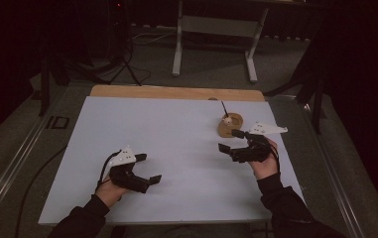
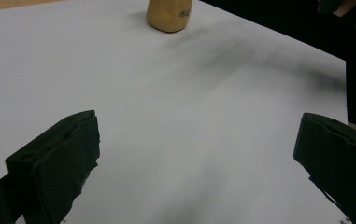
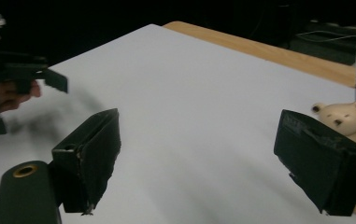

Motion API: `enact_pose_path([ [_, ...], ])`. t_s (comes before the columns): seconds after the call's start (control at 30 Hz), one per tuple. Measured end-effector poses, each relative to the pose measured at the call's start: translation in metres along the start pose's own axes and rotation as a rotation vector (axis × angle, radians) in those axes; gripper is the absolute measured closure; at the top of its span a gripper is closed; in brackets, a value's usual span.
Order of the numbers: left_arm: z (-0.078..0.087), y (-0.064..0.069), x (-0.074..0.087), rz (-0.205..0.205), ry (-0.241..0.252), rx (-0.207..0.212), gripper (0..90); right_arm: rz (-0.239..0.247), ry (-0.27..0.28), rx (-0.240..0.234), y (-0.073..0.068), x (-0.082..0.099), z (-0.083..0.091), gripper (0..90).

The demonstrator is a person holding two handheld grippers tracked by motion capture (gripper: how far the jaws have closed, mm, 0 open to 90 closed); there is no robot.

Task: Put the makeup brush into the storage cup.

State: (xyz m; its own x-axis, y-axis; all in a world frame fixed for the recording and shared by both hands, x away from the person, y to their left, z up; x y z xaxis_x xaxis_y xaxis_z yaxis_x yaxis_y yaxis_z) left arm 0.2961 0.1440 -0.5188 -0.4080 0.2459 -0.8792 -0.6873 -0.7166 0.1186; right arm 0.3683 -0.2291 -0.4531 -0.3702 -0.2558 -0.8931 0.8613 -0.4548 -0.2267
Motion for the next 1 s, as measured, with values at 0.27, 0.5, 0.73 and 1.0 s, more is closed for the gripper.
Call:
enact_pose_path([
  [0.27,0.002,-0.001,-0.001,0.000,0.007,-0.003,0.6,0.025,0.014,-0.015,-0.006,0.012,0.007,14.5],
  [0.5,0.002,-0.001,-0.001,-0.006,0.005,0.000,0.6,0.037,-0.004,-0.018,-0.008,0.023,0.011,14.5],
  [0.73,0.003,-0.002,-0.001,-0.001,0.009,-0.001,0.6,0.042,-0.025,-0.016,-0.011,0.039,0.016,14.5],
  [1.0,0.003,-0.001,0.000,-0.024,0.016,-0.003,0.5,0.058,-0.030,-0.048,-0.009,0.055,0.020,13.8],
])
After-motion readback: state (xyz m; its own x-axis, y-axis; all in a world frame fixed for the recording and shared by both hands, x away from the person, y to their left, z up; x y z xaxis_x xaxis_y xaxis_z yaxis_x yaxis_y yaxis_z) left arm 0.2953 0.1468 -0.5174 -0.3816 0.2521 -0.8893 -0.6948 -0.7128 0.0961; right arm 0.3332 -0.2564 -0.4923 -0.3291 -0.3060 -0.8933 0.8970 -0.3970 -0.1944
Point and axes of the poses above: each handheld gripper's, and its own axes: z roughly backward along the jaws, x roughly out of its underside, y roughly to its right, the point moved 2 cm from there along -z, roughly forward along the jaws, and after that the axes turned 10 degrees about -x, right-handed, at the moved point
